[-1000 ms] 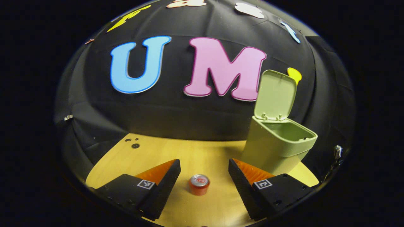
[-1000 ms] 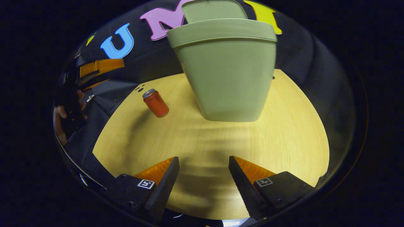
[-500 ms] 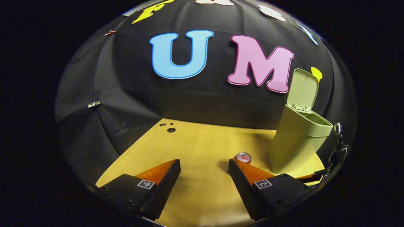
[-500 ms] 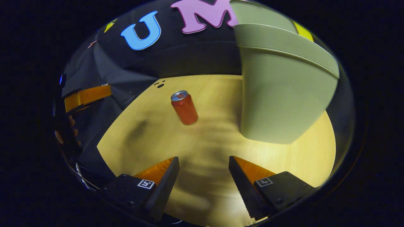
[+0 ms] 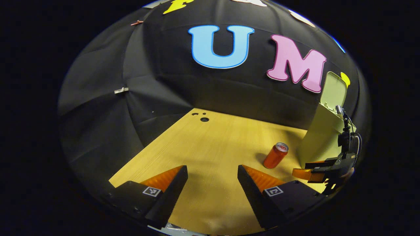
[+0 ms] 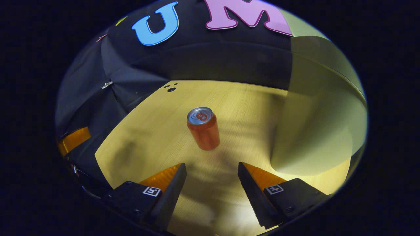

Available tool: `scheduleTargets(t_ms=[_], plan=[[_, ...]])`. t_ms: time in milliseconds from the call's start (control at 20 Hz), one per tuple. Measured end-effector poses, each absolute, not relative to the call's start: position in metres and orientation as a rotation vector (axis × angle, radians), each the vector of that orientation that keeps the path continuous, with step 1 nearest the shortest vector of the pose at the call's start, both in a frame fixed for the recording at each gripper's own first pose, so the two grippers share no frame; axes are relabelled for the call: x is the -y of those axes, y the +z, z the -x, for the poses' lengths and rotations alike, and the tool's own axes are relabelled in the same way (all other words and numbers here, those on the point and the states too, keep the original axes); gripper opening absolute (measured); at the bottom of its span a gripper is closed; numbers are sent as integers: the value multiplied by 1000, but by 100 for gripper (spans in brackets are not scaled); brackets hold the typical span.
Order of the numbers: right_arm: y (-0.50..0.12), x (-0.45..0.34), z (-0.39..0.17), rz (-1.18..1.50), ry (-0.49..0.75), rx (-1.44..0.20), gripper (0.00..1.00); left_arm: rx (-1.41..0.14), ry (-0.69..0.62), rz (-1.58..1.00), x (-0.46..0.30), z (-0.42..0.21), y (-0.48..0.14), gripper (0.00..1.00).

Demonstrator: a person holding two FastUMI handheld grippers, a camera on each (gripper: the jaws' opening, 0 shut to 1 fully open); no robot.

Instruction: Press the lid of the desktop garbage bin to open it, pick up the crumpled paper on the desktop and throw it into the bin, then pick up the pop can on the desktop and drop it into the bin, and finally close the garbage bin lid.

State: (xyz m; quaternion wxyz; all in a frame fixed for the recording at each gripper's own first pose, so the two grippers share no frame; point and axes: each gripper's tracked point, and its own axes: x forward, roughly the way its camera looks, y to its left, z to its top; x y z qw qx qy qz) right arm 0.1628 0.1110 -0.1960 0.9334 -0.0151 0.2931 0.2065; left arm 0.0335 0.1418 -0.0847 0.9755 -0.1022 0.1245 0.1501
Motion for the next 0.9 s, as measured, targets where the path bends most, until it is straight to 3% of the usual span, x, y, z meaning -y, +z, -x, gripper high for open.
scheduleTargets(t_ms=[450,900], plan=[[-208,-158,-204,85,460,-591,99,-276,387,249,-172,-16,-101,98],[-217,-162,-244,99,385,-593,99,-313,420,246,-177,-1,-115,98]])
